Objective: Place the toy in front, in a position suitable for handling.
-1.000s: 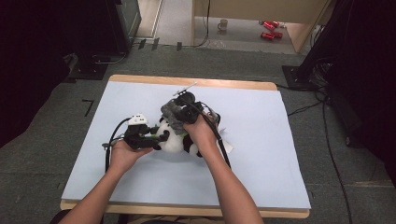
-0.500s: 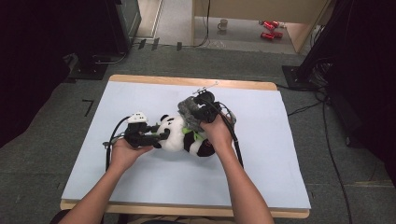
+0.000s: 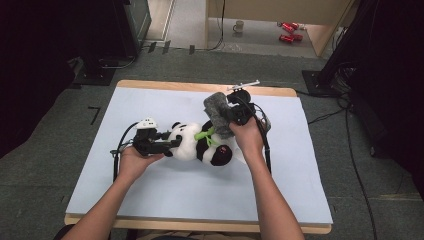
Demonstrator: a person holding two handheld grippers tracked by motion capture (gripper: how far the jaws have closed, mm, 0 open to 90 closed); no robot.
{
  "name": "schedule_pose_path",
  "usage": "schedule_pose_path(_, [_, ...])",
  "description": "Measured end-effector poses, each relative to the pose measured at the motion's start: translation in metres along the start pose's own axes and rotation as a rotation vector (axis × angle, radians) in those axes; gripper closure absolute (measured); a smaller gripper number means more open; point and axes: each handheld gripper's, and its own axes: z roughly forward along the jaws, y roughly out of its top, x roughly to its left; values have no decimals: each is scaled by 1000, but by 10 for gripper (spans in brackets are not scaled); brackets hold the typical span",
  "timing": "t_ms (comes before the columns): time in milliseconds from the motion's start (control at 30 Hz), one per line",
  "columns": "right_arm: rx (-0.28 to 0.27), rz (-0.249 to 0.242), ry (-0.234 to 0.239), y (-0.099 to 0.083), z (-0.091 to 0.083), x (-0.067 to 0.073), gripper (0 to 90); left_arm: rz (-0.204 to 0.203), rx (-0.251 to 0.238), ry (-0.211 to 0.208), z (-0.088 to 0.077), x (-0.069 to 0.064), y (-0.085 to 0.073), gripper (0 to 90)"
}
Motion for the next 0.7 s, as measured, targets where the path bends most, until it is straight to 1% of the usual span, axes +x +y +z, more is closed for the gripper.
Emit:
schedule_pose_path(67, [-12, -16, 23, 5, -6, 7, 799, -12, -3, 1, 1, 0, 1, 506])
schedule_pose_path(100, [-17, -21, 30, 6, -8, 11, 799, -12, -4, 2, 1, 0, 2, 506])
schedule_pose_path(133, [-23, -35, 41, 8, -10, 14, 799, -9, -4, 3, 1, 1, 3, 506])
schedule_pose_path(200, [-30, -44, 72, 12, -13, 24, 798, -7, -7, 0, 0, 2, 3, 503])
schedule_pose_path(267, [-29, -54, 99, 14, -13, 31, 796, -5, -11, -1, 0, 3, 3, 502])
schedule_pose_path(333, [-13, -46, 140, 11, -11, 38, 794, -4, -10, 0, 0, 2, 3, 500])
schedule_pose_path(367, [-7, -50, 147, 9, -9, 40, 794, -1, -8, 0, -1, 2, 3, 500])
schedule_pose_path(433, [21, -61, 149, 3, -1, 44, 794, -5, -14, -4, -1, 2, 3, 496])
schedule_pose_path(467, [47, -64, 144, -2, 7, 45, 794, -6, -14, -5, -1, 2, 3, 490])
schedule_pose_path(533, [71, -69, 132, -7, 16, 45, 794, -1, -11, -8, -1, 2, 3, 471])
schedule_pose_path(633, [94, -54, 132, -15, 28, 44, 792, 19, -13, -18, -4, 2, 1, 415])
schedule_pose_path(700, [94, -46, 135, -17, 30, 43, 793, 24, -33, -18, -7, 1, 0, 392])
